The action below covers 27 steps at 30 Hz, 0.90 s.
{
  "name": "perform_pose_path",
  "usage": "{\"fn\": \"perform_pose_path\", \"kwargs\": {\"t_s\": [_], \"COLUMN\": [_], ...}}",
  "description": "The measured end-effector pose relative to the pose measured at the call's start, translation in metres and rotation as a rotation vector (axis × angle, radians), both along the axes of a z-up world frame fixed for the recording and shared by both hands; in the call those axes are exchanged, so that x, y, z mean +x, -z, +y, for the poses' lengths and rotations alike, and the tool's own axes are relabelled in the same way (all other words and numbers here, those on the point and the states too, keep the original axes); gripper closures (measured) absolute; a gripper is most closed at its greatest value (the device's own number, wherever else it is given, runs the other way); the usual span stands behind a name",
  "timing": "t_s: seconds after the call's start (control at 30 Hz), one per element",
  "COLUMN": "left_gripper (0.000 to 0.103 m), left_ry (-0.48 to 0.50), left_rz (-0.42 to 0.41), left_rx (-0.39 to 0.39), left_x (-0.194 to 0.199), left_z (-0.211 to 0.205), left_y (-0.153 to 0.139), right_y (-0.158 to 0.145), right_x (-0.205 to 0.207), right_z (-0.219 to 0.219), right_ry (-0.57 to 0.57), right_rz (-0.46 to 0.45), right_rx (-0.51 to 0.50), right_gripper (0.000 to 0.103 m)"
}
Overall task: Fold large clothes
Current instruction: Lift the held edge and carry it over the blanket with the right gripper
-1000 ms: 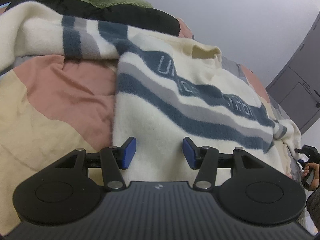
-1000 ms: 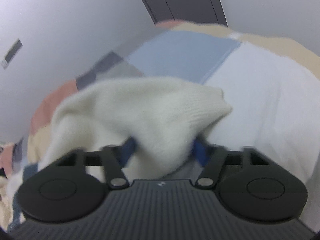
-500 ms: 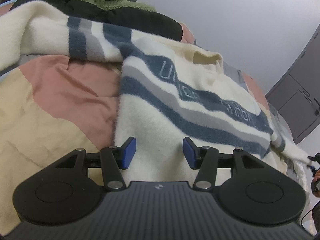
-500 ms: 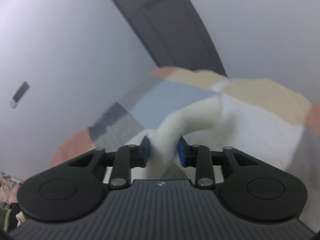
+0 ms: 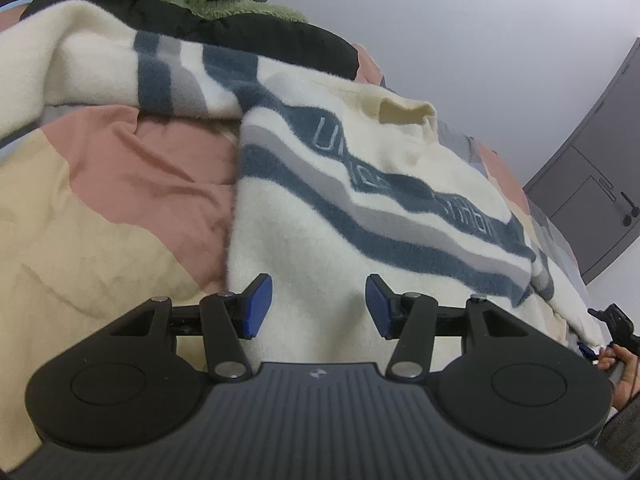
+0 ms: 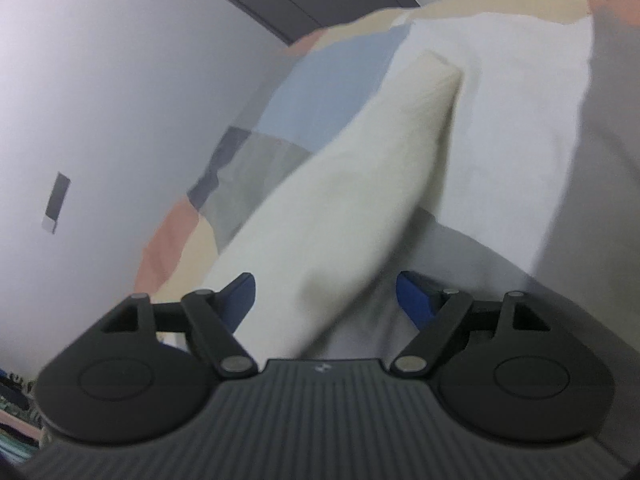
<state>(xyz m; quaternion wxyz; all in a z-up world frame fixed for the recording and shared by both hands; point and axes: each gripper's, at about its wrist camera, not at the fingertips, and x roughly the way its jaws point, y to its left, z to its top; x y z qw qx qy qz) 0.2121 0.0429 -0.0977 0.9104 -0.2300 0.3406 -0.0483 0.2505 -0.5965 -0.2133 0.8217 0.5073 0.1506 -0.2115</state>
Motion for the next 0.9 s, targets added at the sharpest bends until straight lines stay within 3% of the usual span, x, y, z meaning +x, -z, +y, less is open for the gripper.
{"fn": "perform_pose_path", "kwargs": {"t_s": [0.2,0.27,0.33,0.4,0.5,0.67,0.77,0.9], "left_gripper": [0.045,0.045,0.045,0.045,0.045,0.045,0.045,0.045], "left_ry": [-0.013,-0.015,-0.016,-0.016,-0.015,-0.039,-0.055,-0.071], "left_rz": [0.005,0.007,0.01,0.01,0.012,-0.007,-0.024,-0.062], "left_rx": [0.03,0.05,0.068,0.09,0.099,0.135,0.156,0.122], "left_x": [0.007,0.012,0.016,0.019,0.019,0.015,0.011,-0.001], "left_z": [-0.003,-0.005,-0.007,-0.009,-0.01,-0.009,-0.004,0.007], "left_y": [0.004,0.006,0.006,0.005,0.005,0.0,-0.005,-0.015], "right_y": [0.006,0.002,-0.002,-0.006,-0.018,-0.078,-0.128,-0.196], "right_x": [0.022,0.03,0.035,0.03,0.029,0.037,0.043,0.044], "right_z": [-0.028,-0.039,-0.049,-0.06,-0.068,-0.042,-0.004,0.069], "right_ry": [0.121,0.142,0.163,0.203,0.172,0.068,-0.031,-0.177], "right_rz": [-0.059,-0.036,-0.011,-0.008,0.019,-0.025,-0.072,-0.13], "right_rx": [-0.102,-0.139,-0.158,-0.169,-0.222,-0.393,-0.529,-0.72], "right_gripper": [0.029,0.042,0.071,0.086,0.09,0.091,0.091,0.091]}}
